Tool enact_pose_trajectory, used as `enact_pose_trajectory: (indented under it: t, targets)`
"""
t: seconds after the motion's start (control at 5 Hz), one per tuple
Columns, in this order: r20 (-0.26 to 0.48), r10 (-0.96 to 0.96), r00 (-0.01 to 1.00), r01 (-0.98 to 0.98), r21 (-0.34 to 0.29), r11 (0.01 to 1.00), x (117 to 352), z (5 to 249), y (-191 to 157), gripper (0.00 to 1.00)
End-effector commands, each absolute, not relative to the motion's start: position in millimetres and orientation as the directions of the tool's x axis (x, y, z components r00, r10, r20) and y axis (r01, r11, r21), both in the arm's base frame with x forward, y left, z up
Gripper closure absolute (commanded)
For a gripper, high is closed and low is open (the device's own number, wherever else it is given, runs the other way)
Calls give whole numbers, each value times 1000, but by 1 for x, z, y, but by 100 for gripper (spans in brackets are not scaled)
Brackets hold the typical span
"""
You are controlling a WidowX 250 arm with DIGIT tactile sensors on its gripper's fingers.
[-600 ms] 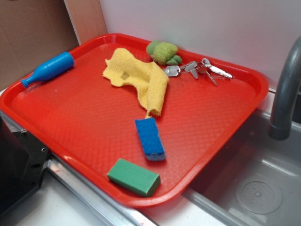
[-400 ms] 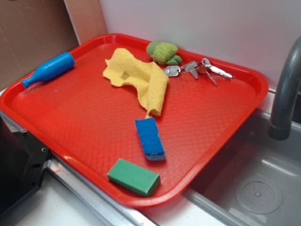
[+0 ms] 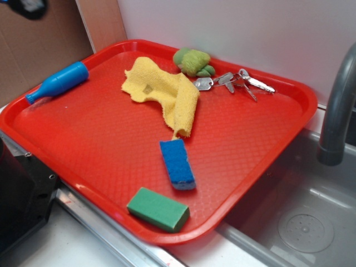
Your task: Grab the blue bottle.
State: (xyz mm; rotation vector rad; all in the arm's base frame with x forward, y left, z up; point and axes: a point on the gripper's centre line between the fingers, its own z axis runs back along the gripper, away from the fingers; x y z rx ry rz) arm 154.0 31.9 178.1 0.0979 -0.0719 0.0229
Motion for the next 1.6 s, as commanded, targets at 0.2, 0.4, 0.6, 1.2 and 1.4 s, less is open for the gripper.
enact_pose_trajectory:
  t: [0.2,0.4,0.6,1.2,1.4]
  targets:
    - [127,-138,982,116,166,979,197,98,136,0]
    - [93,-99,991,84,155,984,201,81,149,0]
    - [70,-49,996,41,111,993,198,58,172,0]
    - [-5,-148,989,147,90,985,202,23,143,0]
    - [-20,-188,982,189,65,980,203,22,120,0]
